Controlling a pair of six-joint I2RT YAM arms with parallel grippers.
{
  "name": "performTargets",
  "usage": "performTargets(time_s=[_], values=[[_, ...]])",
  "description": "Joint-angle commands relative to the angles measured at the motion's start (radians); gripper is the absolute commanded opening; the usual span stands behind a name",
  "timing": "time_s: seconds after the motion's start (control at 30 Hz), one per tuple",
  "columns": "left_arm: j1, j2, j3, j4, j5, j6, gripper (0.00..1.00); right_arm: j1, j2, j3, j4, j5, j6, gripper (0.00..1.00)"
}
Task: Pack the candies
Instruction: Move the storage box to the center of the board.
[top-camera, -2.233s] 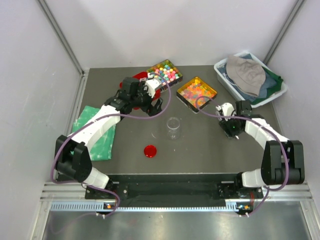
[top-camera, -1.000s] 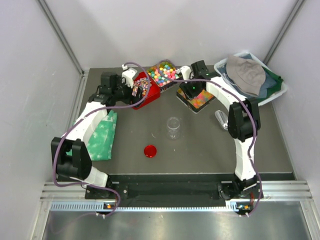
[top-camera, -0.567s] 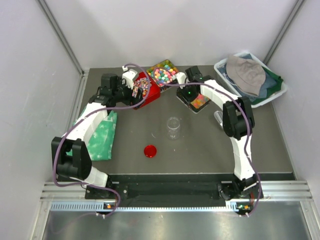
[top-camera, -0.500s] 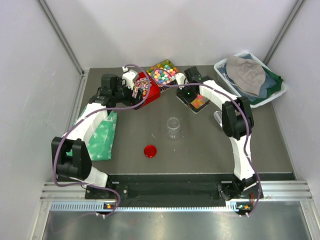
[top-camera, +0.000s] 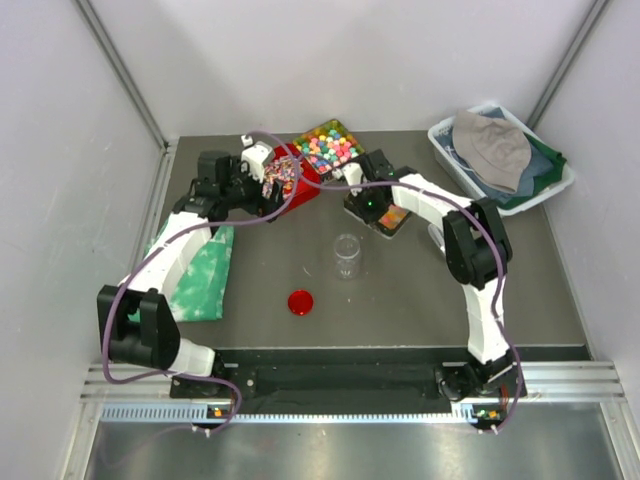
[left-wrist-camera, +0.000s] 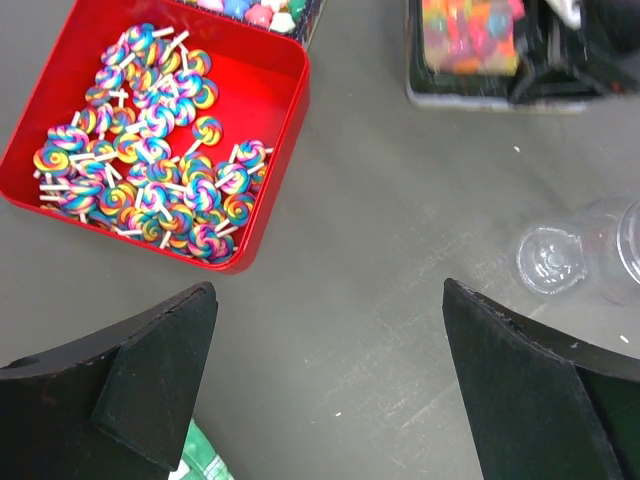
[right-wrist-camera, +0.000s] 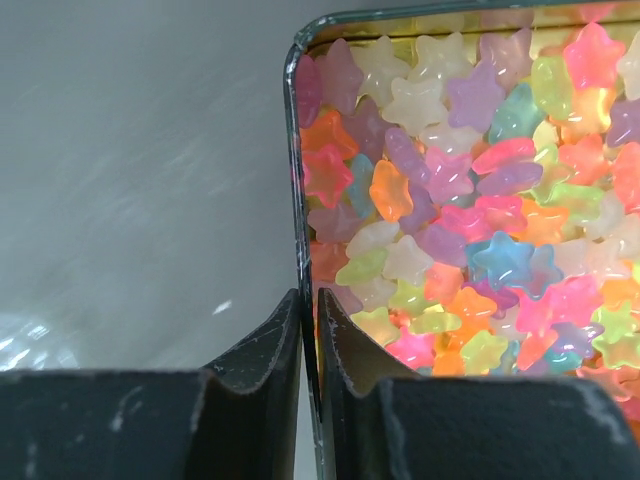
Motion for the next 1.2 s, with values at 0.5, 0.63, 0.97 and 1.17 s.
performTargets(time_s=[0.5, 0.63, 0.97, 1.17], values=[[0.005, -0.104, -0.065, 0.027, 0.037, 0.024, 0.99, 0.153, -0.15, -0.091, 0.048, -0.075, 0.076, 0.08], [0.005, -0.107, -0.075, 0.029, 0.035, 0.027, 0.99, 0.172, -0.126, -0.066, 0.038, -0.092, 0.073, 0.07], [0.005, -0.096, -0.078, 0.034, 0.043, 0.027, 0.99, 0.196, -0.13, -0.072, 0.023, -0.075, 0.059, 0.36], [0.005, -0.085, -0.085, 0.029, 0.069, 0.029, 0.99, 0.195, -0.19, -0.124, 0.012, -0.04, 0.034, 0.61]])
